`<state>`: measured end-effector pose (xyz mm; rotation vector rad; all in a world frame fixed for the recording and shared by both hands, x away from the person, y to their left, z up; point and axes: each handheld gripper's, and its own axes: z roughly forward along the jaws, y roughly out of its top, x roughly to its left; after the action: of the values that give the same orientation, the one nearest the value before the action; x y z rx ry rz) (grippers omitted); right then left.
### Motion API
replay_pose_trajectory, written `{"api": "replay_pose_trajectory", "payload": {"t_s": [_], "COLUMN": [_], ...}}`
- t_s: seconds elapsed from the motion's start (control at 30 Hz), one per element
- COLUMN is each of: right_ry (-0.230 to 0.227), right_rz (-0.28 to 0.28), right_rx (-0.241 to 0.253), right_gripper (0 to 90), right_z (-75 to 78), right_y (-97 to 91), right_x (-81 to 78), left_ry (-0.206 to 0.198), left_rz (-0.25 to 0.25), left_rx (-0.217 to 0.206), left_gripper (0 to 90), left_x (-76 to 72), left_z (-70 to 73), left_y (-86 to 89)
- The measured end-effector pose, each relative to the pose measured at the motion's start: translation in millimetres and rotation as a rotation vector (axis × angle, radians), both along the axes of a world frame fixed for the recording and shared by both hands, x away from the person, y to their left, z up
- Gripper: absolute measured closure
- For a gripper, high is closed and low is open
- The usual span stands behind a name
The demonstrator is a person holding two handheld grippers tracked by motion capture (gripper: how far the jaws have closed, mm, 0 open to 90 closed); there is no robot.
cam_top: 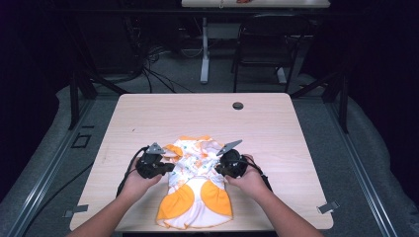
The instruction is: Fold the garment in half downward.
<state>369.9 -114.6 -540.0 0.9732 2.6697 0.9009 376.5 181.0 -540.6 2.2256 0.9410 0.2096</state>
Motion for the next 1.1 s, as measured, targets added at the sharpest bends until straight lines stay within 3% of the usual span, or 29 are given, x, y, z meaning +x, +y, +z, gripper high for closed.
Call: {"api": "replay_pose_trajectory", "payload": {"t_s": [0.27,0.3,0.43,0.57,0.83,1.0,1.1], "right_ry": [-0.033,-0.047,-0.049,-0.065,-0.078,-0.075,-0.029], "right_rz": [-0.036,-0.042,-0.059,-0.090,-0.134,-0.161,-0.163], "right_rx": [0.022,0.017,0.011,0.047,0.012,0.015,0.016], "right_gripper": [84.0,83.8,83.2,82.1,82.9,80.4,79.4], "right_z": [17.0,19.9,21.9,24.1,26.0,17.9,7.2], "right_y": [2.7,4.7,7.2,8.2,15.4,17.4,17.6], "right_x": [31.0,42.6,59.1,73.3,99.5,109.0,112.0], "left_ry": [-0.029,-0.034,-0.039,-0.036,-0.030,-0.033,-0.019], "left_rz": [0.020,0.022,0.034,0.039,0.036,0.053,0.050], "left_rx": [-0.018,-0.014,-0.010,0.002,0.036,0.042,0.049], "left_gripper": [82.0,81.2,80.1,78.7,77.9,77.4,76.8], "left_x": [30.8,39.7,53.7,66.5,74.5,74.1,72.8], "left_z": [14.2,16.9,18.6,16.6,8.9,6.0,-0.2], "left_y": [-2.2,-4.6,-8.0,-11.5,-16.0,-14.4,-13.5]}}
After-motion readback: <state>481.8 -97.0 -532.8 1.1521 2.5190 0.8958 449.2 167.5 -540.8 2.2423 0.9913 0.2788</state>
